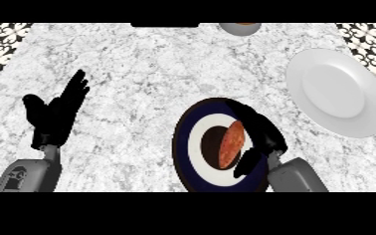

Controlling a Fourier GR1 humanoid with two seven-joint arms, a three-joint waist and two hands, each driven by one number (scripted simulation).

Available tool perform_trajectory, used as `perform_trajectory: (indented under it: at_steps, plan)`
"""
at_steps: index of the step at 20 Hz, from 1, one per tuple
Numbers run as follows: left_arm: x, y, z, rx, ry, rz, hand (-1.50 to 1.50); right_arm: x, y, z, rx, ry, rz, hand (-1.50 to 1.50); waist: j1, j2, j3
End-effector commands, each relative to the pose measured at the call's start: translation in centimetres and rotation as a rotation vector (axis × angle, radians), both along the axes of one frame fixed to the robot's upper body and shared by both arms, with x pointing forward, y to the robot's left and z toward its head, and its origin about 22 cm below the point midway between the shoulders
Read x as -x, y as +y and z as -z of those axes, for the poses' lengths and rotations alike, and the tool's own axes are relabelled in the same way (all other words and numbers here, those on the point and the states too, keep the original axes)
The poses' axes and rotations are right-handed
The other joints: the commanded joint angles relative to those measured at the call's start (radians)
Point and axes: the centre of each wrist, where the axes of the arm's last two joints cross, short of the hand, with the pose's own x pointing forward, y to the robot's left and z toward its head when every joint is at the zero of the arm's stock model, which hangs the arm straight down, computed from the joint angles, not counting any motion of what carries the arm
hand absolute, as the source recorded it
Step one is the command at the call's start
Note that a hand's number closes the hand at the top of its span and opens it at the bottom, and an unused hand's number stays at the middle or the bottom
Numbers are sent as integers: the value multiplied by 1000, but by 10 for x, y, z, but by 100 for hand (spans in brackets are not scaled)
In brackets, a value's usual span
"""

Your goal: Pick the sweet potato from the plate and place it in the plate

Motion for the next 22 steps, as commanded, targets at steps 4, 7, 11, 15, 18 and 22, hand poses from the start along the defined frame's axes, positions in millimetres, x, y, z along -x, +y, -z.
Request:
perform_trajectory:
  at_steps: [4, 7, 11, 15, 18, 22]
  plan:
    - [3, -13, 3, 8, 17, 5, 0, -2, 14, 30, 31, 51, -94, 150, 4, 3, 2]
    - [0, -19, 1, 15, 10, 26, 0, 4, 5, 20, 18, 39, -190, 150, 1, 3, 2]
    - [-9, -13, 20, 0, -13, 0, 0, 4, 25, 11, -10, 20, -169, 150, -3, 3, 2]
    - [12, 0, -7, -1, -10, 13, 0, -9, 21, 12, -18, -8, -135, 150, 3, 2, 2]
    - [-10, 3, -3, -14, -15, 18, 0, -37, 39, -3, 48, -9, -117, 150, 3, 4, 2]
    - [-10, -7, -7, 13, -5, 21, 0, -60, 45, -22, 62, -131, -25, 150, 8, 3, 2]
